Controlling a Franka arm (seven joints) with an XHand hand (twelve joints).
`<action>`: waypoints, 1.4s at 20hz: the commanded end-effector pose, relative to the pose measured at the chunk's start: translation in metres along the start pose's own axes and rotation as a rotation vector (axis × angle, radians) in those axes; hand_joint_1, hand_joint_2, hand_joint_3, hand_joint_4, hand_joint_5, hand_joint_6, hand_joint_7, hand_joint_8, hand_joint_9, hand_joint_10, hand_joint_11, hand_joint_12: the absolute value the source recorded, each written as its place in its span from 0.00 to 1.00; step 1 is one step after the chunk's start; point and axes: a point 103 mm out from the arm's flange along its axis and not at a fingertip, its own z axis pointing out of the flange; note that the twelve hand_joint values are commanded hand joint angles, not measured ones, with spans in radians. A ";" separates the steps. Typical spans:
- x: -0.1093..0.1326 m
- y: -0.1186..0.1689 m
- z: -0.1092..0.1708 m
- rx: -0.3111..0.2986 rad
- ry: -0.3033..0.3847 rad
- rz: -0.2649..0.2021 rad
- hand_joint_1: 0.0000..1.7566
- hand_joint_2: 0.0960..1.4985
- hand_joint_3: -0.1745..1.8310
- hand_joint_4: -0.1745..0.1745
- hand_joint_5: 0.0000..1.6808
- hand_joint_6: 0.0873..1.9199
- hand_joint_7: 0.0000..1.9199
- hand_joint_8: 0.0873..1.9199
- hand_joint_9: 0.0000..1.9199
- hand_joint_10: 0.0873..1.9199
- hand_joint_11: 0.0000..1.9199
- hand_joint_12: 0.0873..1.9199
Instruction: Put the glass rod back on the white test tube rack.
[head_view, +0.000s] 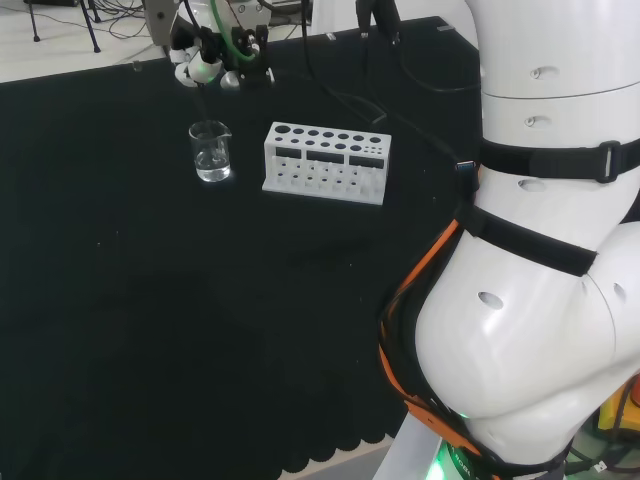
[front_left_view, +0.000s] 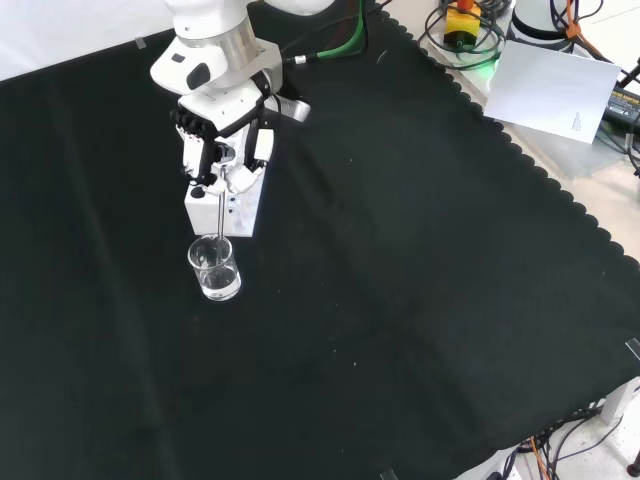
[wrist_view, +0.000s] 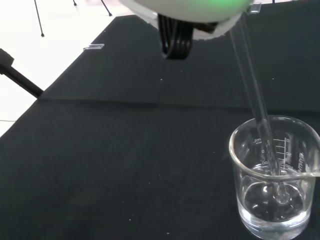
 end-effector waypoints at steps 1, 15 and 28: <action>-0.001 0.000 -0.002 -0.007 -0.004 0.003 0.74 0.44 0.48 0.00 0.59 0.46 0.58 0.66 0.84 0.50 0.87 0.43; 0.001 -0.008 -0.025 -0.048 -0.027 0.011 0.74 0.44 0.48 0.00 0.59 0.46 0.58 0.66 0.84 0.50 0.87 0.43; 0.012 -0.015 -0.071 -0.104 -0.038 0.017 0.74 0.44 0.48 0.00 0.59 0.46 0.58 0.66 0.84 0.50 0.87 0.43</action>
